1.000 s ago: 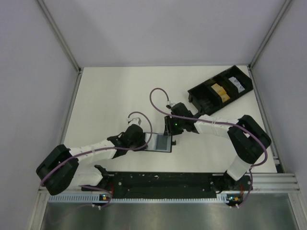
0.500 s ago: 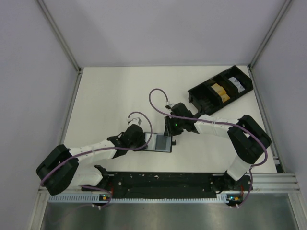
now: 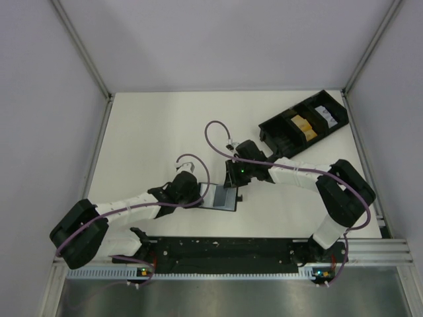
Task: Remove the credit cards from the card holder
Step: Remove the credit card from the card holder.
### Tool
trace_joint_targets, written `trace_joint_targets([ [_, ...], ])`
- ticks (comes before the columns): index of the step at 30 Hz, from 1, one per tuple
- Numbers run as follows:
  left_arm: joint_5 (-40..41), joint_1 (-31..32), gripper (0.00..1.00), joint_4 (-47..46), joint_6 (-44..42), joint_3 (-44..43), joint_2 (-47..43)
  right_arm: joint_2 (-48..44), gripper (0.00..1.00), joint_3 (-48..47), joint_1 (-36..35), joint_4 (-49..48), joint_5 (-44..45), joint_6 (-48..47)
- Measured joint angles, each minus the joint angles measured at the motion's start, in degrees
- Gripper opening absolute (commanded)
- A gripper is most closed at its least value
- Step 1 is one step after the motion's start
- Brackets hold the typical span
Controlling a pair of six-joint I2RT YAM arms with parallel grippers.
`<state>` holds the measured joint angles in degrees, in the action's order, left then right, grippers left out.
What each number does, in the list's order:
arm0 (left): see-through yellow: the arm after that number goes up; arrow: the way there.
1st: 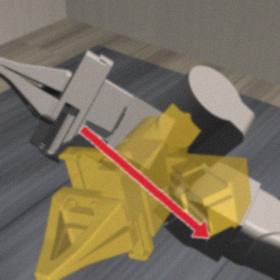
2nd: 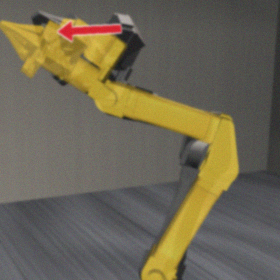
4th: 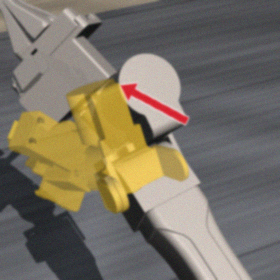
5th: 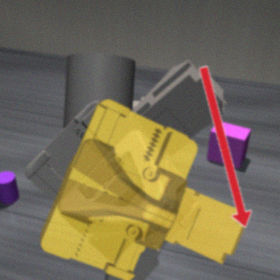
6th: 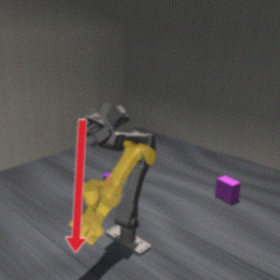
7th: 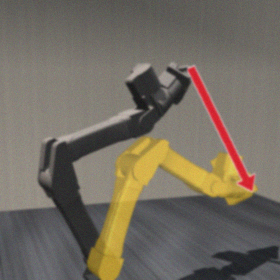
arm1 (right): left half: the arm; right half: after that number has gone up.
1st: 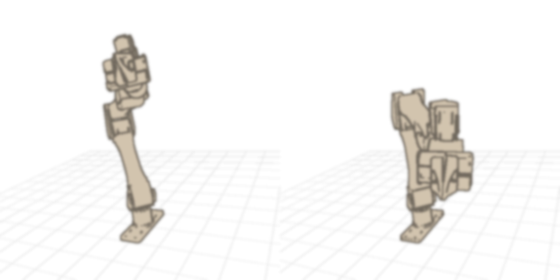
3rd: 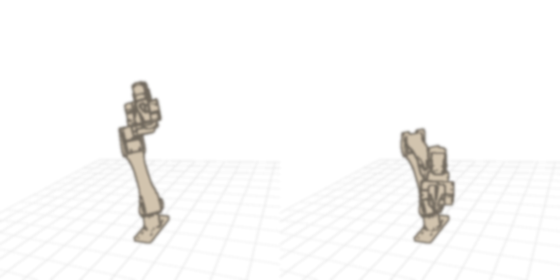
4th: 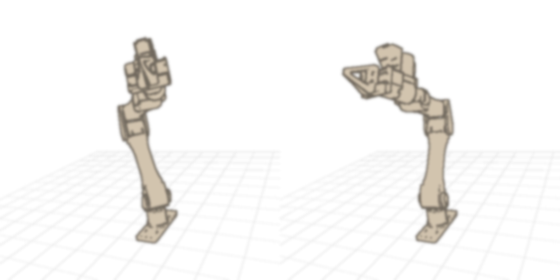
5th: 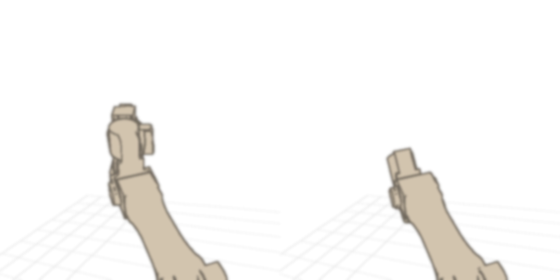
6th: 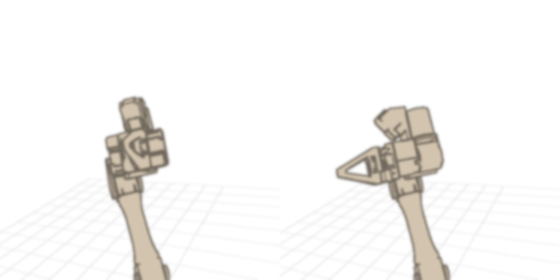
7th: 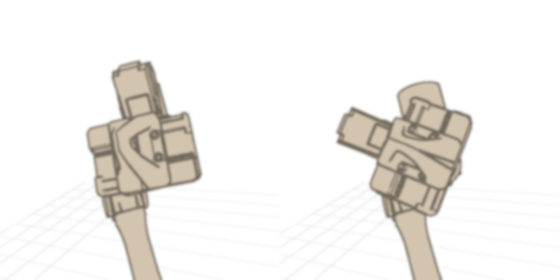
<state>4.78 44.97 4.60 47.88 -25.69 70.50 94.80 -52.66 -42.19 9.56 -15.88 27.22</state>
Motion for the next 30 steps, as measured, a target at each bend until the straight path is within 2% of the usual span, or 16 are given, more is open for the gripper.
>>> trace_joint_targets([
  [8, -0.04, 0.00, 0.00, 0.17, 0.09, 0.35, -0.98, -0.72, 0.28, -2.32, -0.81, -1.66, -5.01, 3.08],
  [18, 0.83, 0.00, 0.02, 2.32, 1.36, 2.99, -8.94, 2.99, 0.38, -4.13, -4.26, -7.56, -9.11, 7.93],
  [21, 1.14, 0.00, 0.04, 3.78, 1.64, 3.39, -12.41, 5.53, 0.44, -4.61, -5.18, -9.03, -10.01, 9.05],
  [30, 0.83, 0.00, 0.06, 7.52, 1.36, 3.28, -19.04, 7.58, 0.43, -4.74, -5.49, -9.92, -9.16, 10.12],
])
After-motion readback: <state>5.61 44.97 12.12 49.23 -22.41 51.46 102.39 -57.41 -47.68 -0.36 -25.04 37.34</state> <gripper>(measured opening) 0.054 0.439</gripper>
